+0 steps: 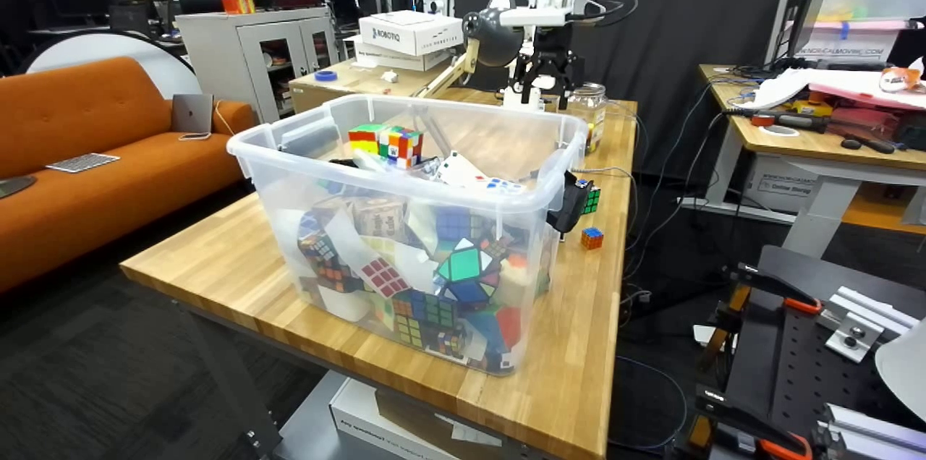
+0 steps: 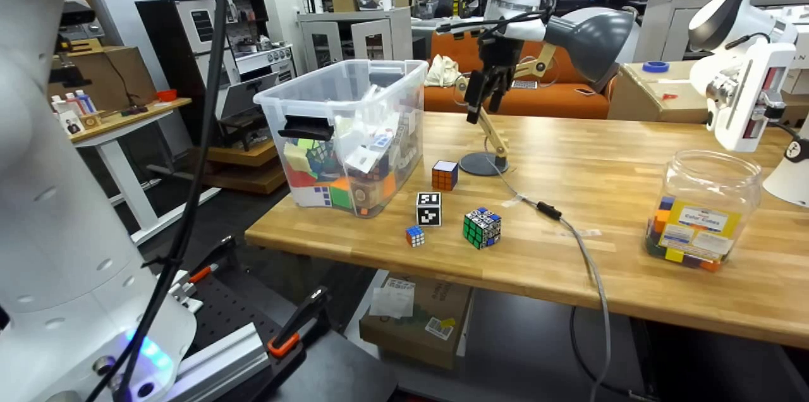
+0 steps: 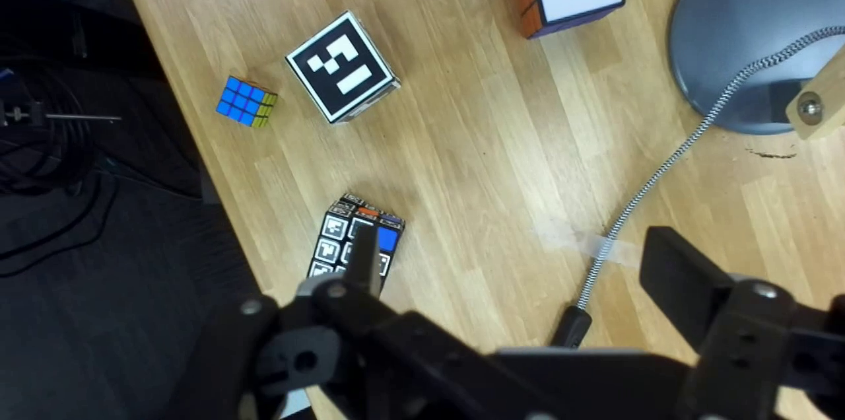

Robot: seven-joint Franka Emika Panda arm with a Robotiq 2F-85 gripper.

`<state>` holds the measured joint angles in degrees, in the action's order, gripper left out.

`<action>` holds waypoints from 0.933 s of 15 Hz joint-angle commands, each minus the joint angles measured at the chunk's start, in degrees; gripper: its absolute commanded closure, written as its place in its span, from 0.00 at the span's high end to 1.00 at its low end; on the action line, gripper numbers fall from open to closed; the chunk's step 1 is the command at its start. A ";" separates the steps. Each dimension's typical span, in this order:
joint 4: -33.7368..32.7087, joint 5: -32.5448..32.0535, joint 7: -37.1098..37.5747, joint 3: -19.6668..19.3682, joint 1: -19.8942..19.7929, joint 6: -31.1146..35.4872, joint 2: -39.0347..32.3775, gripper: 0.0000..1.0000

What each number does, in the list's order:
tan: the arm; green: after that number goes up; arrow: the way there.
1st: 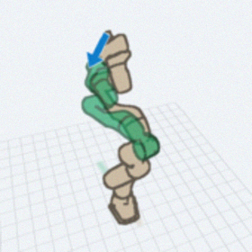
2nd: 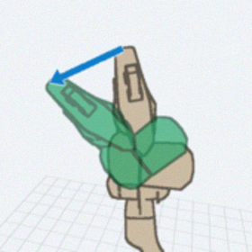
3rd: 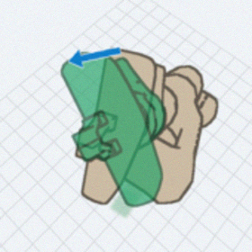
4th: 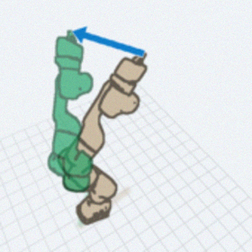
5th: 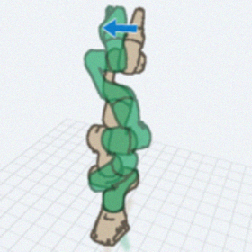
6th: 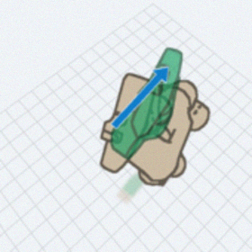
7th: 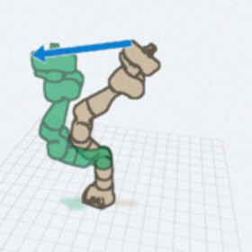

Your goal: Take out a Rubik's cube from the container on the left and put it on the table, turn off the lamp

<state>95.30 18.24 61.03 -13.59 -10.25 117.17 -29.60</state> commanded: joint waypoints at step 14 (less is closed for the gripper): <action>3.72 -2.30 8.69 -0.54 -0.07 13.12 0.40 0.05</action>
<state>101.84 17.53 68.62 -14.15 -10.35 129.23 -26.82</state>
